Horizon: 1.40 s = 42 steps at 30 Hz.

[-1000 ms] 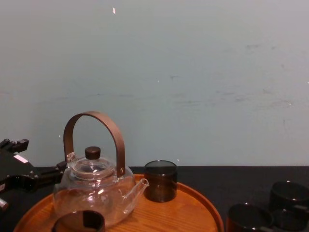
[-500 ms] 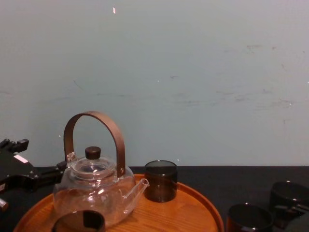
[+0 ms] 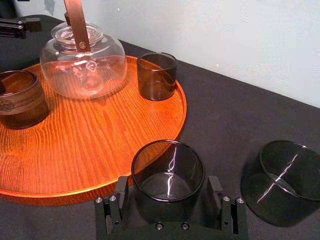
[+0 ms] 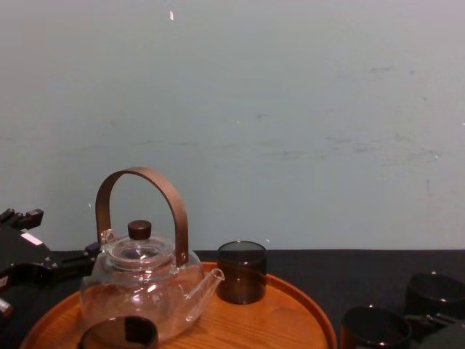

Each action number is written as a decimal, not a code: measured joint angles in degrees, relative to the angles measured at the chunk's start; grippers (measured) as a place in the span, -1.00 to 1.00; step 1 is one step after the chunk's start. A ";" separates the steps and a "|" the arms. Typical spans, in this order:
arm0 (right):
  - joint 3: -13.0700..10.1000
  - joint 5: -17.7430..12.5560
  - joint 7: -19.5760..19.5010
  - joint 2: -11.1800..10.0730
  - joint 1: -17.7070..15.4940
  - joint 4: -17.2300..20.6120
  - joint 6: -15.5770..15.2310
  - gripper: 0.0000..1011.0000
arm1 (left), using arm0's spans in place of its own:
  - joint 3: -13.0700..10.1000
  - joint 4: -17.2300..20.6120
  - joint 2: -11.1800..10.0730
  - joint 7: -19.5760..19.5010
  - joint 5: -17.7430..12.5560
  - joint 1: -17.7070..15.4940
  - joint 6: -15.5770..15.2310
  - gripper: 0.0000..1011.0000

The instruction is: Pick up the glass from the table and place it on the tray.

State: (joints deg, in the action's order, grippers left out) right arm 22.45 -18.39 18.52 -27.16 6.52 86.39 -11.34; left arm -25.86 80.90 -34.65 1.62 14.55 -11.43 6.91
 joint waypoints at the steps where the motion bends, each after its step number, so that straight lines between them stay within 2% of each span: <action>1: -0.05 0.05 0.12 0.13 0.10 -0.19 -0.01 0.98 | 0.00 0.00 0.00 0.00 0.00 0.00 0.00 0.98; 17: -0.51 2.19 2.40 2.42 2.09 -3.02 0.01 0.98 | 0.00 0.00 0.00 0.00 0.00 0.00 0.00 0.98; 32: -0.24 3.68 3.39 4.62 4.26 -6.73 1.35 0.98 | 0.00 0.00 0.00 0.00 0.00 0.00 0.00 0.98; 42: -0.28 3.73 3.41 4.71 4.29 -6.83 1.51 0.98 | 0.00 0.00 0.00 0.00 0.00 0.00 0.00 0.98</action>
State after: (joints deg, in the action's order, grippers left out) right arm 22.18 -14.66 21.93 -22.44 10.81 79.55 -9.82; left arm -25.86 80.90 -34.65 1.62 14.55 -11.43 6.91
